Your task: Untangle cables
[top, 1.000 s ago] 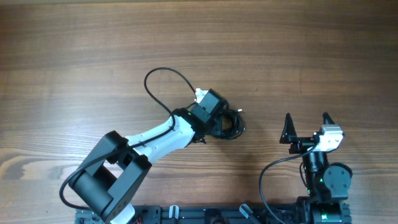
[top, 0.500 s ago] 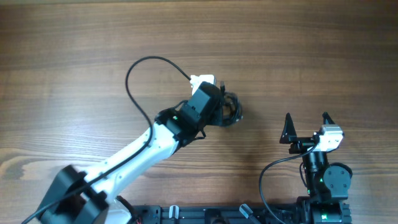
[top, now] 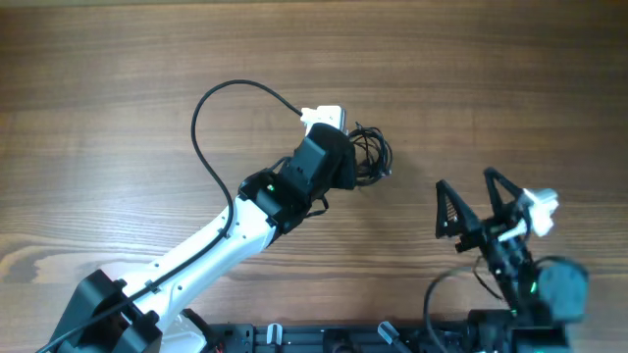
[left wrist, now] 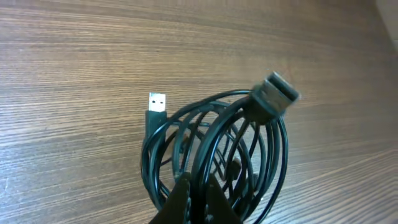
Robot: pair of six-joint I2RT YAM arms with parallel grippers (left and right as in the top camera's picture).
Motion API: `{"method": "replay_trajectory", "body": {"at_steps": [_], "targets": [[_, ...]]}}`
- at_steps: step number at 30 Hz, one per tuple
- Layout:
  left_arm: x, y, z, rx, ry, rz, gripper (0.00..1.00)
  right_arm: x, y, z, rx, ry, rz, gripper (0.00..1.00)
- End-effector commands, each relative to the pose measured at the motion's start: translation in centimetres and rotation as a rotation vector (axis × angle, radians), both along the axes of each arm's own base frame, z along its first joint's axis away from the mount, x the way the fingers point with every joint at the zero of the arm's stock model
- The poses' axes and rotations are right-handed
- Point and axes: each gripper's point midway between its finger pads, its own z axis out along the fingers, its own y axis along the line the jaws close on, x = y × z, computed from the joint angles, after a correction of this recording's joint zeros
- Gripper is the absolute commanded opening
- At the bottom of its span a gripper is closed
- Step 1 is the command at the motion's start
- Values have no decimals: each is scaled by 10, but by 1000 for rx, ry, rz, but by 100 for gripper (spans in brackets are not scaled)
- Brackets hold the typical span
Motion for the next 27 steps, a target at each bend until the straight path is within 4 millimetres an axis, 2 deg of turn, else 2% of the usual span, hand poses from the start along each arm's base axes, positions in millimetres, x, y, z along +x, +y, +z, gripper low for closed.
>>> {"method": "replay_trajectory", "body": {"at_steps": [1, 2, 3, 4, 5, 6, 9, 11, 13, 15, 18, 19, 20, 21, 22, 23, 25, 26, 27], "targets": [[8, -2, 16, -16, -56, 3, 4, 15, 18, 10, -213, 121, 149, 100], [8, -2, 16, -17, -57, 3, 4, 17, 53, 10, -69, 193, 372, 100], [8, -2, 16, -18, -58, 3, 4, 12, 71, 3, 84, 305, 500, 100], [9, -2, 16, -19, -59, 4, 4, 27, 73, -9, 181, 397, 490, 90], [10, 0, 16, -19, -59, 10, 4, 52, 71, -46, 239, 546, 454, 44], [11, 1, 16, -19, -58, 13, 4, 58, 70, -59, 258, 597, 437, 43], [7, -5, 17, -46, -39, -24, 4, 73, 82, -84, 249, 664, 451, 52], [3, -11, 18, -71, -27, -56, 4, 80, 89, -91, 209, 685, 423, 54], [4, -12, 20, -77, -34, -56, 4, 88, 88, -97, 151, 682, 344, 57], [1, -19, 23, -107, -27, -91, 4, 89, 88, -100, 124, 682, 312, 57], [0, -20, 23, -108, -26, -94, 4, 90, 84, -105, 109, 694, 278, 59], [0, -20, 23, -111, -24, -97, 4, 92, 80, -107, 100, 694, 256, 54], [-1, -20, 24, -113, -24, -100, 4, 92, 80, -107, 100, 694, 253, 28], [0, -20, 24, -109, -27, -101, 4, 92, 80, -107, 108, 698, 251, 13], [5, -12, 21, -81, -37, -65, 4, 93, 80, -105, 139, 710, 239, 7], [11, 0, 18, -37, -49, -8, 6, 93, 84, -99, 169, 700, 254, 5], [27, 47, 6, 93, -61, 210, 23, 96, 95, -71, 228, 627, 325, 5], [29, 58, 1, 108, -37, 236, 21, 100, 96, -54, 252, 590, 324, 5], [28, 56, -1, 86, -13, 216, 21, 102, 95, -41, 252, 556, 325, 5]]}}
